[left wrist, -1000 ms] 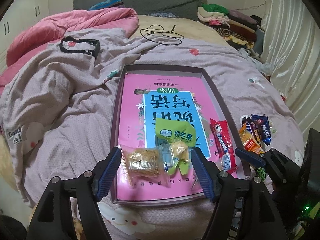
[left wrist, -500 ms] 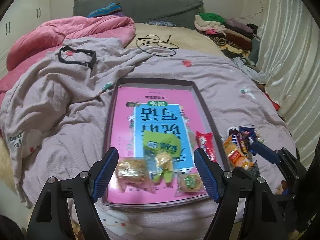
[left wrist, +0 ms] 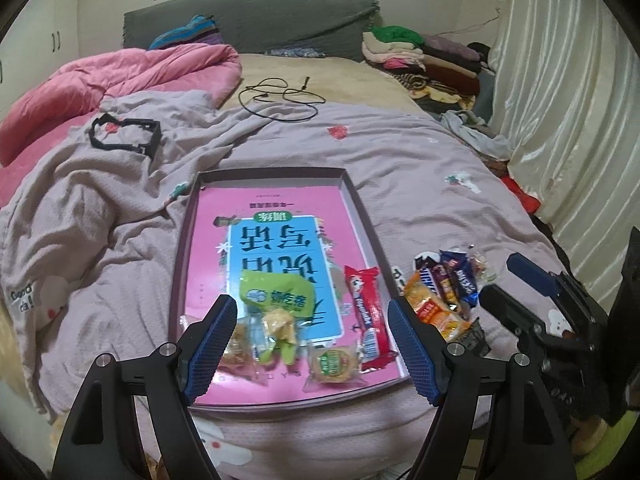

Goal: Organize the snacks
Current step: 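Withdraw both open tools from the tray toward the remaining snack pile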

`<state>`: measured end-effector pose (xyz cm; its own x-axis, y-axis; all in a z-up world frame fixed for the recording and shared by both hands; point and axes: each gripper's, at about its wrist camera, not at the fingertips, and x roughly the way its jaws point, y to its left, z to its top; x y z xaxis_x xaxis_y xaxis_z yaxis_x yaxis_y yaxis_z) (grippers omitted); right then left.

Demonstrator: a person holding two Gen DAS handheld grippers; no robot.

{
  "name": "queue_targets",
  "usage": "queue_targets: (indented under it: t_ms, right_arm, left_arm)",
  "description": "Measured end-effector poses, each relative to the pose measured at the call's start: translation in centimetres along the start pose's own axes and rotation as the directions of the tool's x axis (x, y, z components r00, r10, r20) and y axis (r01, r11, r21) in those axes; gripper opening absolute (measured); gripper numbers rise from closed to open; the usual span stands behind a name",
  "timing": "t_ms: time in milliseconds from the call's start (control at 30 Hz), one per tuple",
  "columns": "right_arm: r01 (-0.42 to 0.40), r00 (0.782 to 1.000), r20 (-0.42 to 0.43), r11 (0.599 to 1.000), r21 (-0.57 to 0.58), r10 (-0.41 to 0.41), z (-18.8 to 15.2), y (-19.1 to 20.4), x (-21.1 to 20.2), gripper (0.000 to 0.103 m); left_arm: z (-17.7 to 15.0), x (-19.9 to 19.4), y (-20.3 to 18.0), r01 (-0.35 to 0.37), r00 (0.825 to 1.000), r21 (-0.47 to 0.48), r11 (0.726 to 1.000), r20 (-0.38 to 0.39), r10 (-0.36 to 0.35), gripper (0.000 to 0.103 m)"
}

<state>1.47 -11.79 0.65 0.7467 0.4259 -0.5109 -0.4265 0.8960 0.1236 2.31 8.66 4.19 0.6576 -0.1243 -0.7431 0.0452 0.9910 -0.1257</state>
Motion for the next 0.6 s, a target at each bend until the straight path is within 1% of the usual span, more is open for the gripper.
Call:
queue_targets:
  t_ms: [200,400,600]
  right_arm:
    - [0.028,1.0,0.01,0.999,0.03,-0.028,0.2,-2.3,-0.6,0.068]
    - [0.053,0.998,0.024,0.995,0.088,-0.055,0.4,-5.0,-1.3,0.068]
    - [0.066,0.997,0.033,0.989,0.134,-0.071,0.3,-7.0,-2.0,0.069]
  left_arm:
    - [0.0,-0.2,-1.3,0.017,1.0,0.032,0.999,-0.003,-0.017,0.079]
    - [0.0,-0.2,-2.9,0.039,0.999,0.07,0.997,-0.006,-0.039,0.079]
    - [-0.3,-0.1,-4.7,0.081,0.997,0.113,0.99,-0.013,-0.08,0.079]
